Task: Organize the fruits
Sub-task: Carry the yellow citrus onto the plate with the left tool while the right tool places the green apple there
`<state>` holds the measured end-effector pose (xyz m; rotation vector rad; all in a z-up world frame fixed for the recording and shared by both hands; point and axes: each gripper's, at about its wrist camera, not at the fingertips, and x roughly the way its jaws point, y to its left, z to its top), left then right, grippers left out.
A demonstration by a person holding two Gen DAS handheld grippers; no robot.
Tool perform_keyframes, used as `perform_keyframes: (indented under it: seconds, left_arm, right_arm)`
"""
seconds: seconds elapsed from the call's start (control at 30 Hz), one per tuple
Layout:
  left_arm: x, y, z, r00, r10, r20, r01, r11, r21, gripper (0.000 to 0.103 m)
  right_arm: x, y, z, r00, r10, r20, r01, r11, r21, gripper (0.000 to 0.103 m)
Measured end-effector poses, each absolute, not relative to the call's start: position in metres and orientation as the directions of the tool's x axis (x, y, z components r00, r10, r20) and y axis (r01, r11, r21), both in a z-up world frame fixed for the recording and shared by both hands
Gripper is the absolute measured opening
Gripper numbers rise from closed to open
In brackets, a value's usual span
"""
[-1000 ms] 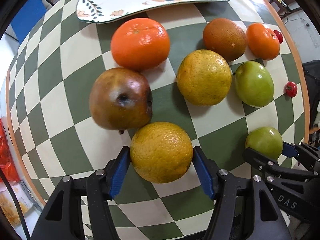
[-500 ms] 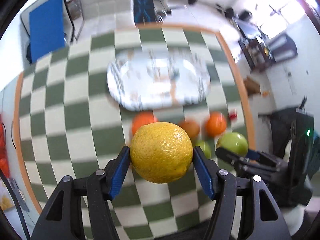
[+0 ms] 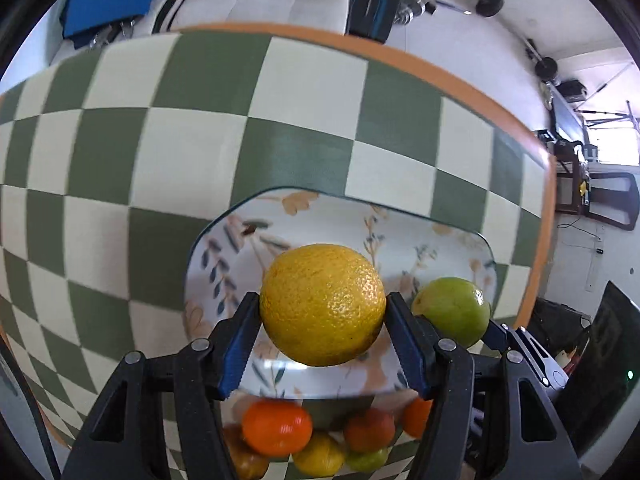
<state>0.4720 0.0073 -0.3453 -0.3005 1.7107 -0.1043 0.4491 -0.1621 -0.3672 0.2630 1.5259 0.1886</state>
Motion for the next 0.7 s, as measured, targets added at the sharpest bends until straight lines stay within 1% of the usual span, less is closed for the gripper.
perform_keyframes:
  seconds: [0.1,0.2,0.4,0.47,0.5,0.53,0.57,0.6,0.7]
  left_arm:
    - [0.479,0.004,-0.358,-0.178,-0.253,-0.951,-0.148,0.962,-0.228,0.061]
    - [0.483,0.0,-0.359,-0.178,-0.245,-0.953,-0.151,0.964,-0.219,0.061]
    - [0.49,-0.008,-0.362,-0.209,-0.201,-0.957,-0.116,0.977,-0.18,0.062]
    - [0.49,-0.01,-0.363,-0.218,-0.194,-0.956,-0.114,0.978,-0.172,0.062]
    - [0.49,-0.011,-0.362,-0.213,-0.196,-0.957,-0.112,0.978,-0.176,0.065]
    - [0.49,-0.013,-0.362,-0.208,-0.193,-0.959,-0.11,0.979,-0.173,0.068]
    - [0.491,-0.013,-0.361,-0.203,-0.188,-0.961,-0.108,0.98,-0.169,0.081]
    - [0.491,-0.013,-0.358,-0.192,-0.188,-0.963,-0.106,0.98,-0.17,0.089]
    - [0.491,-0.012,-0.347,-0.163,-0.168,-0.972,-0.084,0.984,-0.156,0.091]
  right_arm:
    - [0.465,-0.159,-0.382,-0.003,0.286,-0.958,0.007,0.958,0.286,0.065]
    - [0.472,-0.157,-0.391,-0.021,0.277,-0.961,-0.018,0.96,0.278,0.065]
    - [0.48,-0.158,-0.39,-0.035,0.269,-0.962,-0.044,0.962,0.271,0.066]
    - [0.481,-0.16,-0.388,-0.032,0.255,-0.966,-0.043,0.966,0.256,0.074]
    - [0.481,-0.163,-0.386,-0.029,0.25,-0.968,-0.035,0.967,0.251,0.085]
    - [0.482,-0.161,-0.386,-0.027,0.253,-0.967,-0.028,0.967,0.254,0.091]
    - [0.482,-0.162,-0.385,-0.027,0.256,-0.966,-0.018,0.966,0.257,0.091]
    - [0.48,-0.167,-0.383,-0.025,0.254,-0.967,-0.004,0.967,0.254,0.092]
    - [0.477,-0.17,-0.376,-0.006,0.228,-0.974,0.017,0.974,0.227,0.095]
